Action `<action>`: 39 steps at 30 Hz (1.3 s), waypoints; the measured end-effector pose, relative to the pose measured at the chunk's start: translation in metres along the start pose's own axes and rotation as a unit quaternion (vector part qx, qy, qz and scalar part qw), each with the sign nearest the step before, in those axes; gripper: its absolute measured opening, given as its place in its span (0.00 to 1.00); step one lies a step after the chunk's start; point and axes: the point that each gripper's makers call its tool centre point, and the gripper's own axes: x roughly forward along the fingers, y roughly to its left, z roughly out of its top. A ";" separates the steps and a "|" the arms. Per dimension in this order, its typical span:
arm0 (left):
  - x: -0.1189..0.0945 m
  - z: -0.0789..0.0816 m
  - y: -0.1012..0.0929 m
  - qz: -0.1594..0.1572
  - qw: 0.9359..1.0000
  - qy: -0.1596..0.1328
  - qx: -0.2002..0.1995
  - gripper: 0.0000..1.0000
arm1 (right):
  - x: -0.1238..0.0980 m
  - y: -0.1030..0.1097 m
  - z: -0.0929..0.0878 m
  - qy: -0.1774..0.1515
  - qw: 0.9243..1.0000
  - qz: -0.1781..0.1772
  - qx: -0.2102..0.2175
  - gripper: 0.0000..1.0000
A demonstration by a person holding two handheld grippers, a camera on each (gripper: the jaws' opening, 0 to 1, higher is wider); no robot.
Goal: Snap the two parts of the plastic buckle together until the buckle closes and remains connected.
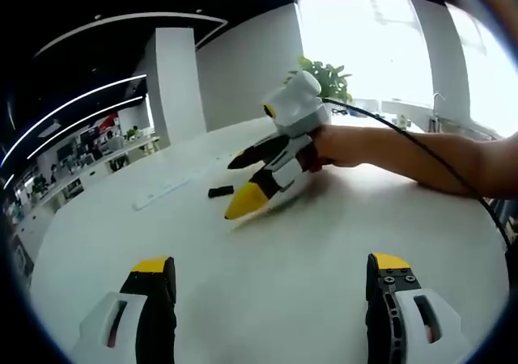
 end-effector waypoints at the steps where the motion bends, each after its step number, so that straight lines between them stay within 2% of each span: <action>1: 0.000 -0.001 0.000 0.000 1.000 0.000 -0.002 0.99 | -0.001 0.001 -0.001 0.001 1.000 -0.001 -0.002 0.99; 20: -0.002 0.002 0.005 0.005 1.000 -0.010 -0.003 0.99 | -0.019 0.001 -0.003 0.000 0.999 -0.029 -0.017 0.95; 39: -0.004 0.002 0.004 0.002 1.000 -0.018 -0.015 0.99 | -0.045 0.030 -0.010 -0.001 0.999 -0.041 -0.029 0.91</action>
